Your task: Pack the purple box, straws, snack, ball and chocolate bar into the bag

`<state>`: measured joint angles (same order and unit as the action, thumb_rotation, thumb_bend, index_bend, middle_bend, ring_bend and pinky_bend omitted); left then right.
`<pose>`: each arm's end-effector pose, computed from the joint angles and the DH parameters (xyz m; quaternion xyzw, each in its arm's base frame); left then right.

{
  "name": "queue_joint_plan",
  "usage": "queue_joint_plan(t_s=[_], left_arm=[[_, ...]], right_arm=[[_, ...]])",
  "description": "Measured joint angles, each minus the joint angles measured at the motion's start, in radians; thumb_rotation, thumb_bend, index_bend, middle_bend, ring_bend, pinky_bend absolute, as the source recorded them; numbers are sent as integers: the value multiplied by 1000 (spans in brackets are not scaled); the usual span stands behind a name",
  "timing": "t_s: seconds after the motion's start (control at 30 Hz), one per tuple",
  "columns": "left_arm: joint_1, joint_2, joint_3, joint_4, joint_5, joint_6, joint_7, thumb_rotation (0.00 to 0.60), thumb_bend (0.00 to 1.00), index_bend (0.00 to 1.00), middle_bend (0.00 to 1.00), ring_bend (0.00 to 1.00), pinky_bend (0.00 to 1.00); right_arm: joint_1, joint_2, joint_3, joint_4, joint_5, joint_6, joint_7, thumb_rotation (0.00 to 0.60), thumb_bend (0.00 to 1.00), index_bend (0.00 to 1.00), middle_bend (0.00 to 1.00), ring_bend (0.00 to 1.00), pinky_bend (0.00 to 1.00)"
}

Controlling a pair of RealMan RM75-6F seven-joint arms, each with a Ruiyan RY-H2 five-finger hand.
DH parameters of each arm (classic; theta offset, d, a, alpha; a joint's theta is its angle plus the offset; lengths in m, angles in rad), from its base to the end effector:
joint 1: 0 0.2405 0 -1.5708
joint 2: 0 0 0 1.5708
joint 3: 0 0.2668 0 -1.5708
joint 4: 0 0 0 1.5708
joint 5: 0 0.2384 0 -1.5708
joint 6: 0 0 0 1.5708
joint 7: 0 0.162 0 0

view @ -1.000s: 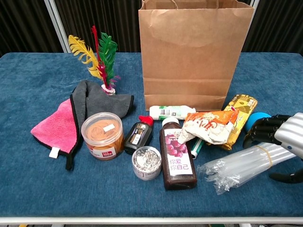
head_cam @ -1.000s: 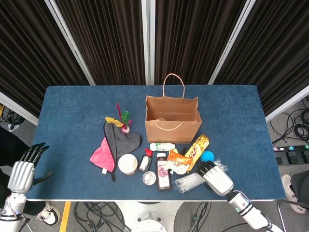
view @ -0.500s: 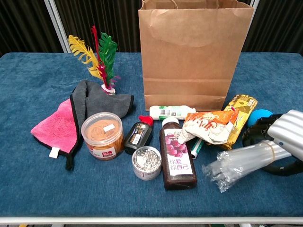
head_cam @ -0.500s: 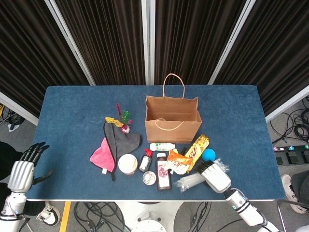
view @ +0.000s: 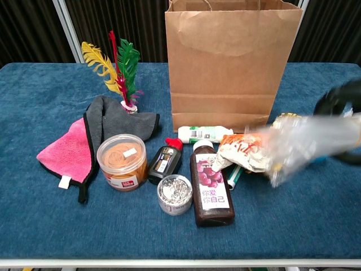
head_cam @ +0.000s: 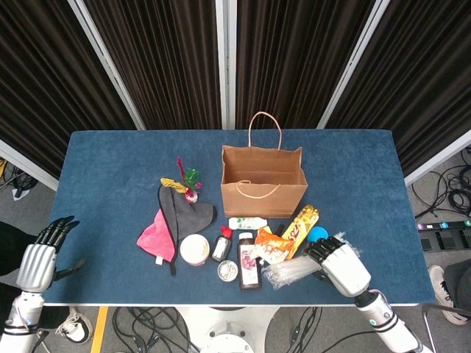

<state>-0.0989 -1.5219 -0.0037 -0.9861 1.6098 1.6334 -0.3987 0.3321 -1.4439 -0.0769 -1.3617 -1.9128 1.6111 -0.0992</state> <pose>-0.3786 0.2006 0.0664 -0.5806 -0.3839 -0.4903 0.5245 -0.2317 -0.2214 0.0265 0.7311 -0.1937 0.5209 0.3958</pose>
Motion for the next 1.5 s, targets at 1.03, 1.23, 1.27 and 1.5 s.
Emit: queue_joint_plan(t_s=[1.03,1.23,1.27,1.5], left_arm=[[-3,12,-15,5,-36,-38,-19,600,225,227,240,158,239],[-2,17,-12,9,-35,-42,-22,600,225,227,240,158,239],[-3,17,-13,9,-35,-42,-21,600,225,227,240,158,239],[-7,12,-12,13,-37,-54,-17,600,225,227,240,158,239]], right_arm=[[526,-203,553,-169,567,-363,255,600,244,659,553,458,570],[531,-237,561,-63,574,-335,328,600,244,656,544,458,569],[532,-239,561,-48,574,-334,338,600,244,654,542,458,568],[537,-232,537,-11,560,-360,389,600,67,434,423,276,329]])
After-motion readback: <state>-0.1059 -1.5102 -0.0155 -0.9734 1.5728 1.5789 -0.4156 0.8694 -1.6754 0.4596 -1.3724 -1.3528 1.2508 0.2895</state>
